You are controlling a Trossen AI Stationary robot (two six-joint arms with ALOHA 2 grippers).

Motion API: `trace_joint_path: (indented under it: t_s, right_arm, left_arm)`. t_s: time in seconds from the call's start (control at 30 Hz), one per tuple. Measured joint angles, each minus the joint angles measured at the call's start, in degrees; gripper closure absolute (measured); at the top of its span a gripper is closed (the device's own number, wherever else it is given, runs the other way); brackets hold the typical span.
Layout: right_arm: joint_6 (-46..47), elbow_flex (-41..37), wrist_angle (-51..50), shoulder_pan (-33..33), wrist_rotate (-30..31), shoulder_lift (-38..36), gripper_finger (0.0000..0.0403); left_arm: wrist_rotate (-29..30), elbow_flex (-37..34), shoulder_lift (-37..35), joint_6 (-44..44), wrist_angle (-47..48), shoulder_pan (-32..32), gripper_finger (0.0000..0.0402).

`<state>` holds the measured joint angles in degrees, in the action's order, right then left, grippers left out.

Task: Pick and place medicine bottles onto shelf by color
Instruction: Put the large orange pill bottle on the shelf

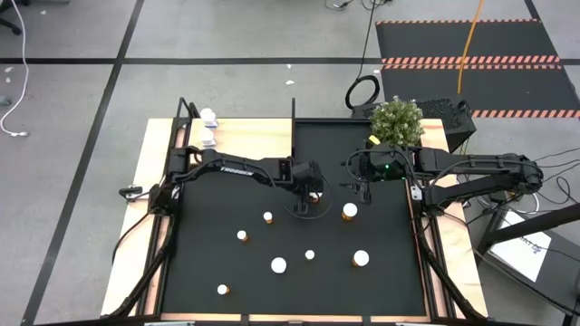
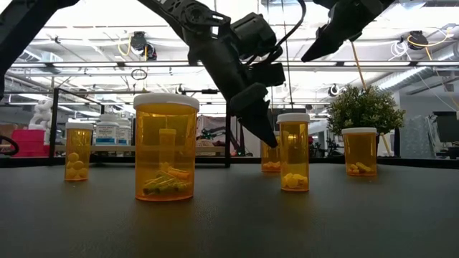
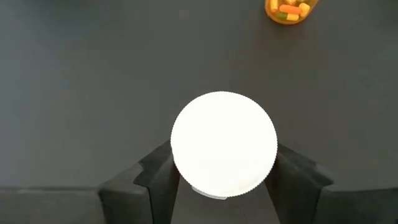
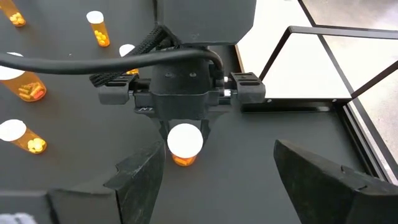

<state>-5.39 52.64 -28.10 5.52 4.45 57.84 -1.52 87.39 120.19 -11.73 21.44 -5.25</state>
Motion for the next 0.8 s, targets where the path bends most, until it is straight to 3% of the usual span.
trace_joint_path:
  t_s: [0.3,0.8]
  right_arm:
    - [0.0,0.0,0.0,0.0,0.0,0.0,0.0106]
    - [0.2,0.0,-0.4,0.0,0.0,0.0,0.0106]
  left_arm:
    - [0.1,0.0,-6.0,0.0,3.9,2.0,0.0199]
    - [7.0,0.0,-25.1,-1.8,17.2,0.2,0.0191]
